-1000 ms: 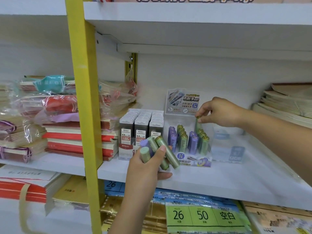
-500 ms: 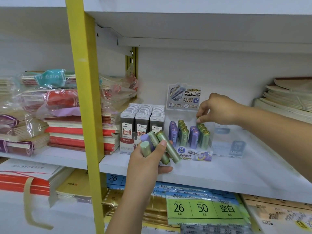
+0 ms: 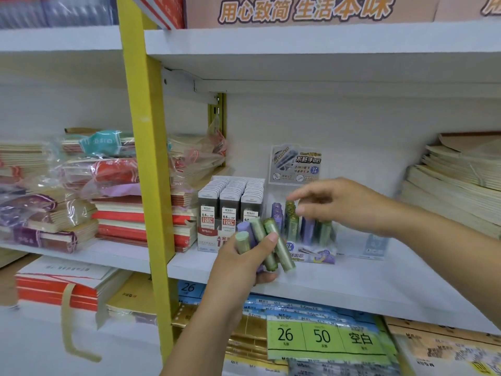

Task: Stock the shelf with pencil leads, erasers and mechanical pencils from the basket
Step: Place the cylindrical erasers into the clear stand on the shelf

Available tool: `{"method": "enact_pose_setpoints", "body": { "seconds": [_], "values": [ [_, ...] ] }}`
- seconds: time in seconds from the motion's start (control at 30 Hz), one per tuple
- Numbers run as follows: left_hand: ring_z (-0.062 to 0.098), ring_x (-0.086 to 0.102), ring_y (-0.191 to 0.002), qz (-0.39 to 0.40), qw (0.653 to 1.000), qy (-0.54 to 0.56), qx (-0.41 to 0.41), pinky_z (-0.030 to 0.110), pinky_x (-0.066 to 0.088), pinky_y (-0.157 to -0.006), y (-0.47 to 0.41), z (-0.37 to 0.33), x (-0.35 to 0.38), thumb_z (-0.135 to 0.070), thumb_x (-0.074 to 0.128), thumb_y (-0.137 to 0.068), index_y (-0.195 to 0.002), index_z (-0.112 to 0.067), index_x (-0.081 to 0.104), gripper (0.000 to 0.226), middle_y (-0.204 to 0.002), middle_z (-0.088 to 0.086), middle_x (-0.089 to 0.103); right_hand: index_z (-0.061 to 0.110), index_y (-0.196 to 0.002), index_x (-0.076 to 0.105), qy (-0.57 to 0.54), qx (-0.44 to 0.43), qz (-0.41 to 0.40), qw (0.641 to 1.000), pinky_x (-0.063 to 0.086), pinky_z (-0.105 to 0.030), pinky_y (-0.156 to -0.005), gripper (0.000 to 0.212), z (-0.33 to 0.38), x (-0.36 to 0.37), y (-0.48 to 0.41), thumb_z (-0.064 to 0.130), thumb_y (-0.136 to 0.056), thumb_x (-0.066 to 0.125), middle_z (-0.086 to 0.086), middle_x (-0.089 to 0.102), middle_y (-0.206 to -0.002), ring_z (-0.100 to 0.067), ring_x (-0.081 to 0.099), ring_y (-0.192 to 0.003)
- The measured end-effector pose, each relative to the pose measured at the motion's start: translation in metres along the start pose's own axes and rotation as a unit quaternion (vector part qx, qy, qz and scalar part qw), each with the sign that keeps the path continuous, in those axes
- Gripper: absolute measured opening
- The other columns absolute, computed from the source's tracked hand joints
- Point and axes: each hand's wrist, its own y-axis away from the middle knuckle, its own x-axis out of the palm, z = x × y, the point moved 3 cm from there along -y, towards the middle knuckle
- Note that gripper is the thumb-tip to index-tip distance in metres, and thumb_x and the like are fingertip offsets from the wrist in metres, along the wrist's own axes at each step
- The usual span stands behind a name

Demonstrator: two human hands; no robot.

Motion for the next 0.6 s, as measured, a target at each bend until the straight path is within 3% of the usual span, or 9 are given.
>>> {"method": "enact_pose_setpoints", "body": {
  "seconds": [0.1, 0.27, 0.37, 0.47, 0.6],
  "values": [
    [0.003, 0.063, -0.060, 0.017, 1.000, -0.004, 0.001, 0.019, 0.052, -0.057, 0.002, -0.008, 0.011, -0.038, 0.078, -0.078, -0.095, -0.021, 0.076, 0.024, -0.063, -0.011, 0.067, 0.049, -0.112, 0.063, -0.098, -0.010, 0.052, 0.994, 0.057, -0.026, -0.077, 0.043, 0.011, 0.025, 0.016, 0.039, -0.071, 0.075, 0.002, 0.069, -0.094, -0.017, 0.069, -0.081],
    [0.007, 0.064, -0.064, 0.034, 0.999, 0.036, -0.020, 0.020, 0.050, -0.053, 0.007, -0.013, 0.020, -0.047, 0.079, -0.060, -0.101, -0.020, 0.076, 0.049, -0.078, -0.001, 0.072, 0.032, -0.112, 0.067, -0.163, 0.001, 0.027, 0.986, 0.054, -0.020, -0.073, 0.040, 0.009, 0.031, 0.020, 0.007, -0.082, 0.072, 0.003, 0.065, -0.088, -0.008, 0.067, -0.078],
    [0.008, 0.068, -0.069, 0.040, 0.997, 0.063, -0.027, 0.021, 0.052, -0.055, 0.009, -0.012, 0.017, -0.043, 0.079, -0.063, -0.096, -0.024, 0.079, 0.038, -0.082, -0.001, 0.074, 0.025, -0.109, 0.063, -0.198, 0.010, -0.014, 0.980, 0.056, -0.027, -0.069, 0.037, 0.008, 0.028, 0.020, 0.004, -0.080, 0.073, -0.007, 0.067, -0.096, -0.016, 0.068, -0.076],
    [0.016, 0.075, -0.089, 0.054, 0.996, 0.060, -0.025, 0.021, 0.053, -0.054, 0.009, -0.010, 0.014, -0.038, 0.078, -0.069, -0.103, -0.024, 0.077, 0.036, -0.098, 0.005, 0.078, 0.017, -0.107, 0.058, -0.217, 0.008, -0.092, 0.972, 0.055, -0.029, -0.064, 0.035, 0.005, 0.024, 0.018, 0.003, -0.079, 0.074, -0.008, 0.066, -0.102, -0.020, 0.069, -0.071],
    [0.014, 0.075, -0.083, 0.044, 0.999, 0.032, -0.002, 0.023, 0.047, -0.052, 0.005, -0.011, 0.010, -0.031, 0.074, -0.084, -0.097, -0.028, 0.077, 0.014, -0.087, 0.002, 0.078, 0.009, -0.106, 0.057, -0.242, 0.015, -0.103, 0.965, 0.057, -0.027, -0.061, 0.029, 0.002, 0.023, 0.013, 0.009, -0.081, 0.073, -0.012, 0.070, -0.098, -0.023, 0.071, -0.071]
  ]
}}
